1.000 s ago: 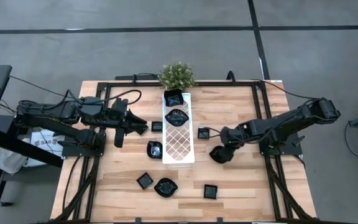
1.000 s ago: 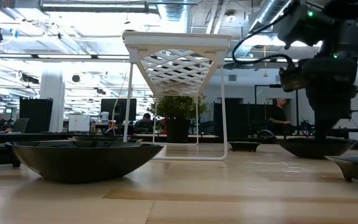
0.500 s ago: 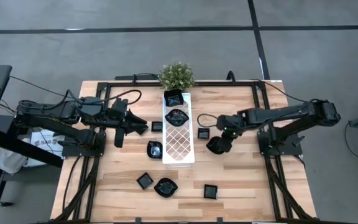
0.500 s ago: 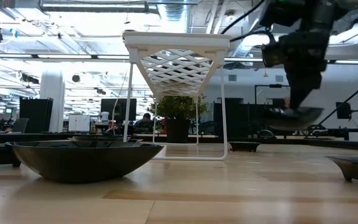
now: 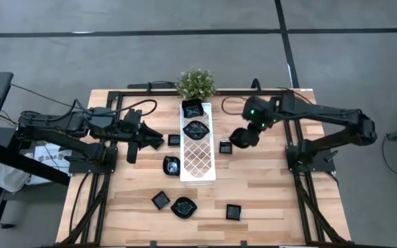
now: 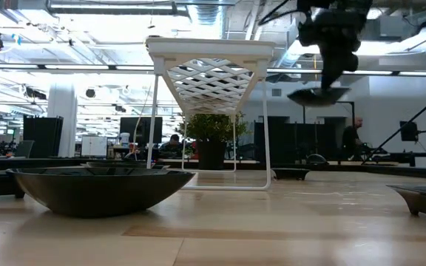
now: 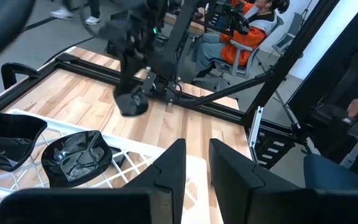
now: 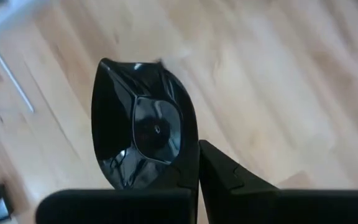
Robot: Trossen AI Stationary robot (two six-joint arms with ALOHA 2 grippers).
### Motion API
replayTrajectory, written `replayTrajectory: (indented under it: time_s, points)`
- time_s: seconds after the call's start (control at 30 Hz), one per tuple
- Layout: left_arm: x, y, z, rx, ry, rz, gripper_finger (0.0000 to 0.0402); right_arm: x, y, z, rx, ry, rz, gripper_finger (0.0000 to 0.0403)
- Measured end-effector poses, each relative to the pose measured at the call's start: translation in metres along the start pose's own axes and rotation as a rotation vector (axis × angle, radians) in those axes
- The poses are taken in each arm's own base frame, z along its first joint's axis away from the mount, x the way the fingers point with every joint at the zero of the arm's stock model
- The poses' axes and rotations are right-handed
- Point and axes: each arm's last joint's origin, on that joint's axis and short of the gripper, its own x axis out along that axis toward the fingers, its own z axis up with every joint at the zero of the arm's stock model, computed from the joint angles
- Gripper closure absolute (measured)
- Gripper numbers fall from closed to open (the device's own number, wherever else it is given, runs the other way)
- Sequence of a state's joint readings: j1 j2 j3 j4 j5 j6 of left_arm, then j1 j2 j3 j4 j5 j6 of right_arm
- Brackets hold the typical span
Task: Pick & Place Mini shaped plates
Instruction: Stack the top right leaf-shaped plate on the other leaf-shaped plate on the shelf
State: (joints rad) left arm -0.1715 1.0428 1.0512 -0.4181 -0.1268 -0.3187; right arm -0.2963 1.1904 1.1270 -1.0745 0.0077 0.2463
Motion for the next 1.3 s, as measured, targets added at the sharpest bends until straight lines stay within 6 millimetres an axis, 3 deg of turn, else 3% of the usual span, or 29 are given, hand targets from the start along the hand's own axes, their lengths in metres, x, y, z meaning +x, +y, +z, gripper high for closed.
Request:
replayTrajectory:
  time_s: [0.23,0.37,0.7,0.93,1.1,1.3]
  points:
    - [-0.001,0.000,-0.001,0.011,0.012,0.004,0.0330,-0.031,-0.014,0.024,0.014,-0.127,0.002,0.0403]
    - [-0.003,0.001,-0.001,0.028,0.010,0.003,0.0330,-0.037,-0.017,0.037,0.029,-0.148,0.028,0.0403]
    - [-0.011,0.003,-0.003,0.032,0.033,0.020,0.0330,-0.022,-0.007,0.097,-0.026,-0.136,0.042,0.0403]
    - [-0.011,0.003,-0.004,0.030,0.038,0.020,0.0330,-0.024,0.004,0.143,-0.072,-0.199,0.096,0.0403]
    - [-0.011,0.003,-0.004,0.030,0.039,0.020,0.0330,-0.018,0.011,0.164,-0.084,-0.205,0.153,0.0403]
    - [-0.011,0.003,-0.004,0.029,0.039,0.020,0.0330,0.006,0.019,0.175,-0.096,-0.145,0.194,0.0403]
